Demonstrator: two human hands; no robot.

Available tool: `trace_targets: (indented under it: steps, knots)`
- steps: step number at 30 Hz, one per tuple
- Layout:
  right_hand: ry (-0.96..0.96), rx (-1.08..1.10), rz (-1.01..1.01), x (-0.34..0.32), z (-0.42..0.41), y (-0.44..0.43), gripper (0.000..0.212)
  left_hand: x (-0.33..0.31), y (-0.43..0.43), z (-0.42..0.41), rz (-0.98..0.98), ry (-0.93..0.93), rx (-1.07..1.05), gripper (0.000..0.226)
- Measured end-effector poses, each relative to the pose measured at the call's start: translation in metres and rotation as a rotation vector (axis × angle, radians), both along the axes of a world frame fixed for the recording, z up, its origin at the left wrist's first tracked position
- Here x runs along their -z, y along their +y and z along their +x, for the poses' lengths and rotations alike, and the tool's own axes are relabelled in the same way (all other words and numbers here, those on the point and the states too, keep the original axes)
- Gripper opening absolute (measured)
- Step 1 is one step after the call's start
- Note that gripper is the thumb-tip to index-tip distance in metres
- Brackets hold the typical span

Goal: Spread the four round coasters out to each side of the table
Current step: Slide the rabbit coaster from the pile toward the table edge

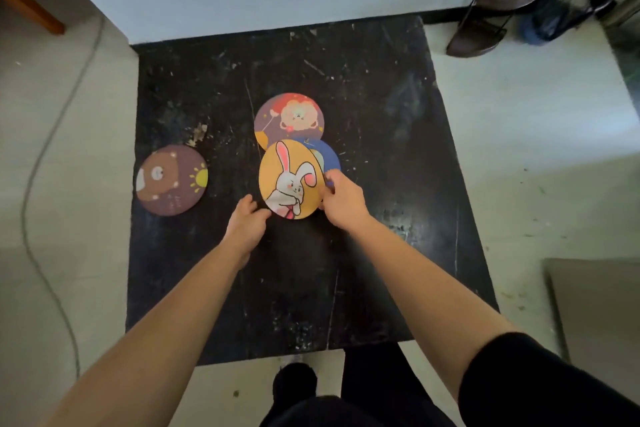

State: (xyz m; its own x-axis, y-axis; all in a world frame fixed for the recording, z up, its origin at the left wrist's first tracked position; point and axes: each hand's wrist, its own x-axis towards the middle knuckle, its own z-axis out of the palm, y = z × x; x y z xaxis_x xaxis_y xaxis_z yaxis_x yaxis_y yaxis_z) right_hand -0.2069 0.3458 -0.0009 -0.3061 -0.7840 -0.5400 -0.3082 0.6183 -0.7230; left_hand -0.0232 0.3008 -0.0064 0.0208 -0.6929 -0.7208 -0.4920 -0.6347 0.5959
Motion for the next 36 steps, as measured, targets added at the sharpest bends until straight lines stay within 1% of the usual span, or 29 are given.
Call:
trace_targets:
  steps: [3, 8, 12, 13, 14, 16, 17, 19, 22, 23, 26, 27, 30, 33, 34, 36]
  knots:
    - [0.054, -0.009, -0.048, -0.028, -0.004, 0.023, 0.01, -0.019, 0.012, 0.003, -0.025, 0.022, 0.049, 0.074]
    - [0.169, -0.126, -0.061, -0.076, 0.001, 0.068, 0.019, -0.05, 0.041, 0.011, -0.035, 0.137, 0.12, 0.077]
    - [0.179, -0.238, -0.087, -0.107, 0.019, 0.101, 0.019, -0.065, 0.068, 0.028, -0.003, 0.208, 0.114, 0.08]
    - [0.157, -0.244, -0.094, -0.111, 0.023, 0.109, 0.017, -0.067, 0.074, 0.035, -0.001, 0.236, 0.093, 0.076]
    - [0.136, -0.232, -0.099, -0.114, 0.026, 0.117, 0.015, -0.069, 0.08, 0.042, -0.001, 0.278, 0.073, 0.067]
    - [0.149, -0.179, -0.095, -0.113, 0.032, 0.133, 0.013, -0.072, 0.092, 0.055, 0.015, 0.36, 0.059, 0.04]
    - [0.187, -0.152, -0.086, -0.109, 0.034, 0.14, 0.015, -0.071, 0.099, 0.062, 0.022, 0.371, 0.076, 0.031]
    - [0.259, -0.095, -0.061, -0.097, 0.04, 0.153, 0.021, -0.066, 0.111, 0.072, 0.007, 0.322, 0.142, 0.022]
    - [0.26, -0.001, -0.028, -0.076, 0.052, 0.166, 0.024, -0.053, 0.128, 0.081, -0.022, 0.235, 0.179, 0.01]
    - [0.257, 0.016, -0.014, -0.069, 0.056, 0.169, 0.025, -0.048, 0.132, 0.082, -0.017, 0.223, 0.17, 0.01]
    - [0.242, 0.029, 0.04, -0.045, 0.066, 0.178, 0.029, -0.034, 0.144, 0.087, 0.019, 0.164, 0.126, 0.021]
    - [0.233, 0.03, 0.062, -0.038, 0.069, 0.181, 0.03, -0.028, 0.147, 0.088, 0.023, 0.142, 0.114, 0.021]
    - [0.205, 0.038, 0.116, -0.017, 0.073, 0.183, 0.034, -0.011, 0.15, 0.089, 0.021, 0.078, 0.097, 0.012]
    - [0.218, -0.008, 0.162, -0.002, 0.073, 0.181, 0.036, 0.004, 0.151, 0.09, 0.033, -0.018, 0.165, 0.015]
    - [0.22, -0.038, 0.177, 0.002, 0.073, 0.181, 0.035, 0.006, 0.153, 0.09, 0.036, -0.03, 0.197, 0.012]
    - [0.21, -0.078, 0.197, 0.008, 0.074, 0.183, 0.03, 0.01, 0.156, 0.089, 0.038, -0.049, 0.216, 0.022]
